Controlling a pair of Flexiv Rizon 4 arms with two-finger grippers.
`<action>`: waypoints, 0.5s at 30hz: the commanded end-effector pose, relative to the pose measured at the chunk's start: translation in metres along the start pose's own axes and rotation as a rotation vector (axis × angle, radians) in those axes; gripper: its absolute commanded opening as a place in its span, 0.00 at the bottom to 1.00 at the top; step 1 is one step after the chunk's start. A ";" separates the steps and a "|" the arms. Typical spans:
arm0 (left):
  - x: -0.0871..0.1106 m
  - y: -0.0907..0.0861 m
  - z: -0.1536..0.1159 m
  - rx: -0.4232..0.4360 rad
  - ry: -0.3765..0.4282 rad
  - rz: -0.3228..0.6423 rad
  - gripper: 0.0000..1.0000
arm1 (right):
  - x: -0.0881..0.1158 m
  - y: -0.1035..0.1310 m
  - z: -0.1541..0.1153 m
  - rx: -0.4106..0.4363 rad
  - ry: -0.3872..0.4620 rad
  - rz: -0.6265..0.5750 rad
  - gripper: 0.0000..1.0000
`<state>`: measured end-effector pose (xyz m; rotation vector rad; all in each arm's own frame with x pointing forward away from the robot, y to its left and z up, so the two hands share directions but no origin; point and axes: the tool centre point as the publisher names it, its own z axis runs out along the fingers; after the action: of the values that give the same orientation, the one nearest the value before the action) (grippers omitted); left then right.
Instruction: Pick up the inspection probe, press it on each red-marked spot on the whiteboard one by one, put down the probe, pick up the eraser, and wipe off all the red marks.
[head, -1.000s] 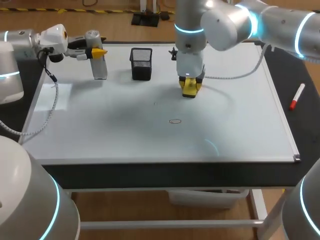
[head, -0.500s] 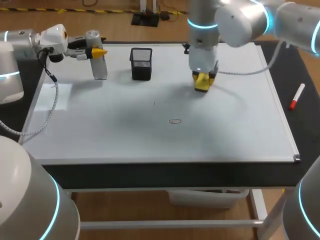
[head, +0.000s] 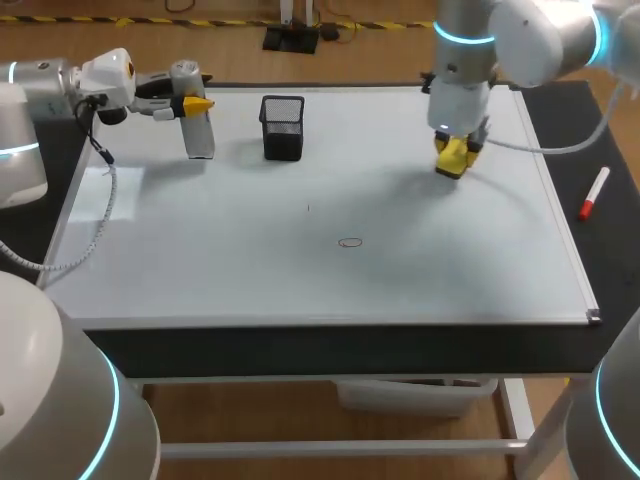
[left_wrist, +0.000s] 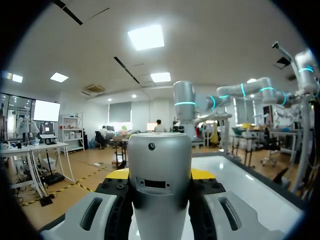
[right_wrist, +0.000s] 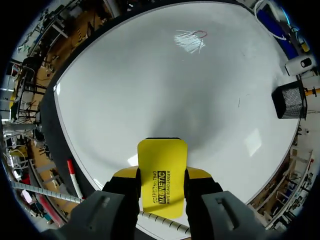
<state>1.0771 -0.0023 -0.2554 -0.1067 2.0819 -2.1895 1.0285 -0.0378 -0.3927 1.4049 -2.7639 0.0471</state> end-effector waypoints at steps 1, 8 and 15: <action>-0.001 -0.001 0.000 -0.001 0.002 -0.001 0.00 | 0.013 -0.009 -0.002 -0.006 -0.011 0.006 0.00; -0.001 -0.001 0.000 -0.001 0.002 -0.001 0.00 | 0.022 -0.014 -0.003 -0.011 -0.024 0.031 0.00; -0.001 -0.001 0.000 -0.001 0.002 -0.001 0.00 | 0.027 -0.014 -0.003 0.001 -0.021 0.053 0.00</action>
<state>1.0771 -0.0024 -0.2554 -0.1065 2.0819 -2.1896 1.0269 -0.0671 -0.3903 1.3363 -2.8161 0.0262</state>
